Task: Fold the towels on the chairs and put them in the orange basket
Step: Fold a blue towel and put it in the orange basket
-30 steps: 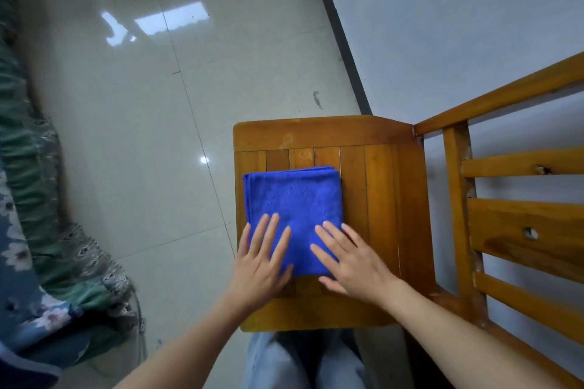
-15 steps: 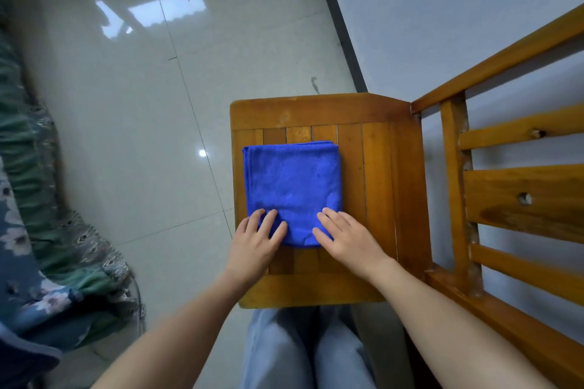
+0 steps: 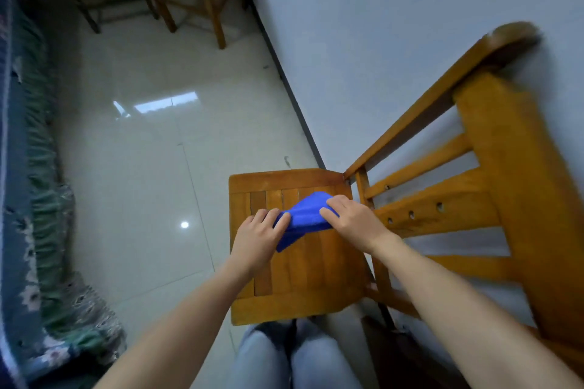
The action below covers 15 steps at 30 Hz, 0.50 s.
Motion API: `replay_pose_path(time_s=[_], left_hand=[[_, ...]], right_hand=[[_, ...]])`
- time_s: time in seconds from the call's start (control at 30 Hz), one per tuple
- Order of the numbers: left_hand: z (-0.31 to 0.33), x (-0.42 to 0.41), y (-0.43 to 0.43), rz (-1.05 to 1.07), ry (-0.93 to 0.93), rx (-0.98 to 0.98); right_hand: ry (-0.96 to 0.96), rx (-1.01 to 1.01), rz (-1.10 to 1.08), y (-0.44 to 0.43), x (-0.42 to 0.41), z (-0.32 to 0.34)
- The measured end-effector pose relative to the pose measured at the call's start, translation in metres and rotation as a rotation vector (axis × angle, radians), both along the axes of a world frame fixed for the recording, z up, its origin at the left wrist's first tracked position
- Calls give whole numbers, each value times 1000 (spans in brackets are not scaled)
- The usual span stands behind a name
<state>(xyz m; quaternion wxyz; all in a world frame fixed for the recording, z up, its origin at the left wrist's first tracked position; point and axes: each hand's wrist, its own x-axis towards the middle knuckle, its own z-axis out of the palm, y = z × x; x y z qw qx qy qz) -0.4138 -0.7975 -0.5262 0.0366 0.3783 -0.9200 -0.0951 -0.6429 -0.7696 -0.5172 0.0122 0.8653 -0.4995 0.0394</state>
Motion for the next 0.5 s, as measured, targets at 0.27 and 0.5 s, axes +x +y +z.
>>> replay_pose_path(time_s=[0.27, 0.5], left_hand=[[149, -13, -63, -54, 100, -320], [295, -32, -111, -181, 202, -709]], right_hand=[[70, -287, -16, -50, -17, 162], [195, -619, -15, -72, -44, 309]])
